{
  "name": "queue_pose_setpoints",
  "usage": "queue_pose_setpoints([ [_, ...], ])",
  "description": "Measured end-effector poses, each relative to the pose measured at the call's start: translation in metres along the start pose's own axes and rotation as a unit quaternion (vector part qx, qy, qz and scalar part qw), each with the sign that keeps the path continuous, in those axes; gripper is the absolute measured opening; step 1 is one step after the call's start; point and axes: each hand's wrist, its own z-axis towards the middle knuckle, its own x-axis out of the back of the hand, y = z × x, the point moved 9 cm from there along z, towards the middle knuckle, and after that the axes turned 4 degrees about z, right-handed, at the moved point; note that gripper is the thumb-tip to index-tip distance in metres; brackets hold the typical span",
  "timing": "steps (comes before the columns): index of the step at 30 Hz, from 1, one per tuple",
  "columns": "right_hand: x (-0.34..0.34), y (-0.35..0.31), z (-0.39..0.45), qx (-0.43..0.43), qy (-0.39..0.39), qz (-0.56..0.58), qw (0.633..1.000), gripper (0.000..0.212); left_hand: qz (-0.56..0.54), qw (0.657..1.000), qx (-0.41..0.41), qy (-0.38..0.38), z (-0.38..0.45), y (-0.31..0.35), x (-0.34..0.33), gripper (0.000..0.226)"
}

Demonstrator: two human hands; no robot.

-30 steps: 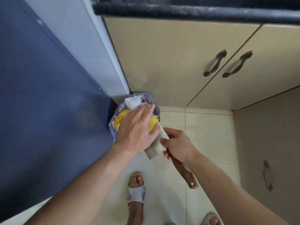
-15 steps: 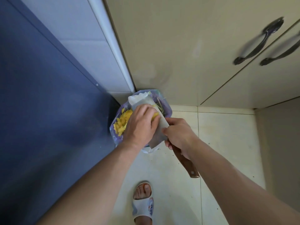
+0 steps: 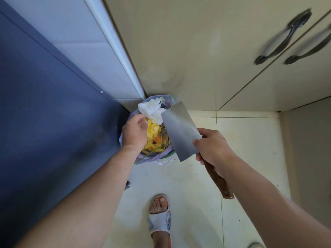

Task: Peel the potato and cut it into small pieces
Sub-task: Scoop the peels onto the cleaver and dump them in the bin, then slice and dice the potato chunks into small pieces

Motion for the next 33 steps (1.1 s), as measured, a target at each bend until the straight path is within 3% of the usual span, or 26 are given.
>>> queue_pose_setpoints([
  [2, 0.006, 0.0, -0.009, -0.002, -0.001, -0.006, 1.0, 0.046, -0.17, 0.977, 0.129, 0.014, -0.004, -0.012, 0.008, 0.005],
  [4, 0.011, -0.001, -0.017, 0.002, 0.001, -0.006, 1.0, 0.05, -0.363, 0.887, 0.284, -0.003, -0.017, -0.025, -0.002, 0.021],
  [6, 0.016, -0.002, -0.025, 0.004, 0.005, -0.006, 1.0, 0.052, -0.499, 0.785, 0.368, -0.02, -0.029, -0.026, -0.014, 0.035],
  [7, 0.018, -0.003, -0.029, 0.006, 0.006, -0.005, 1.0, 0.053, -0.515, 0.771, 0.373, -0.029, -0.032, -0.026, -0.014, 0.038],
  [9, 0.021, -0.004, -0.038, 0.012, 0.007, 0.004, 1.0, 0.052, -0.487, 0.789, 0.372, -0.046, -0.037, -0.029, -0.015, 0.034],
  [11, 0.024, -0.006, -0.046, 0.018, 0.007, 0.011, 1.0, 0.051, -0.392, 0.846, 0.359, -0.039, -0.04, -0.037, -0.008, 0.021],
  [13, 0.026, -0.006, -0.052, 0.02, 0.008, 0.014, 1.0, 0.052, -0.181, 0.945, 0.272, -0.023, -0.029, -0.041, 0.007, 0.022],
  [14, 0.026, -0.006, -0.054, 0.02, 0.008, 0.014, 1.0, 0.052, -0.052, 0.976, 0.213, -0.017, -0.023, -0.037, 0.015, 0.029],
  [15, 0.026, -0.005, -0.057, 0.022, 0.008, 0.014, 1.0, 0.053, 0.05, 0.985, 0.163, -0.022, -0.019, -0.03, 0.019, 0.035],
  [18, 0.026, -0.003, -0.062, 0.034, 0.012, 0.013, 0.999, 0.045, 0.201, 0.972, 0.066, -0.1, -0.024, -0.013, 0.005, 0.025],
  [20, 0.029, 0.001, -0.067, 0.039, 0.022, 0.007, 0.999, 0.041, 0.283, 0.95, 0.013, -0.134, -0.03, -0.004, -0.006, 0.043],
  [22, 0.033, 0.003, -0.07, 0.05, 0.031, -0.001, 0.998, 0.039, 0.308, 0.948, -0.002, -0.086, -0.036, 0.01, 0.003, 0.033],
  [24, 0.035, 0.005, -0.076, 0.055, 0.03, -0.004, 0.998, 0.039, 0.3, 0.95, -0.007, -0.084, -0.04, 0.016, 0.004, 0.032],
  [25, 0.035, 0.006, -0.078, 0.056, 0.029, -0.001, 0.998, 0.038, 0.324, 0.937, -0.005, -0.129, -0.043, 0.015, -0.002, 0.046],
  [27, 0.035, 0.008, -0.085, 0.054, 0.026, 0.009, 0.998, 0.038, 0.389, 0.886, 0.025, -0.252, -0.057, 0.003, -0.013, 0.098],
  [28, 0.036, 0.008, -0.09, 0.052, 0.025, 0.017, 0.998, 0.039, 0.409, 0.864, 0.049, -0.29, -0.063, -0.004, -0.015, 0.109],
  [30, 0.039, 0.009, -0.101, 0.047, 0.026, 0.027, 0.998, 0.04, 0.422, 0.853, 0.073, -0.299, -0.071, -0.007, -0.009, 0.089],
  [33, 0.053, 0.009, -0.131, 0.042, 0.03, 0.034, 0.998, 0.033, 0.358, 0.897, 0.105, -0.236, -0.09, 0.011, 0.014, 0.072],
])
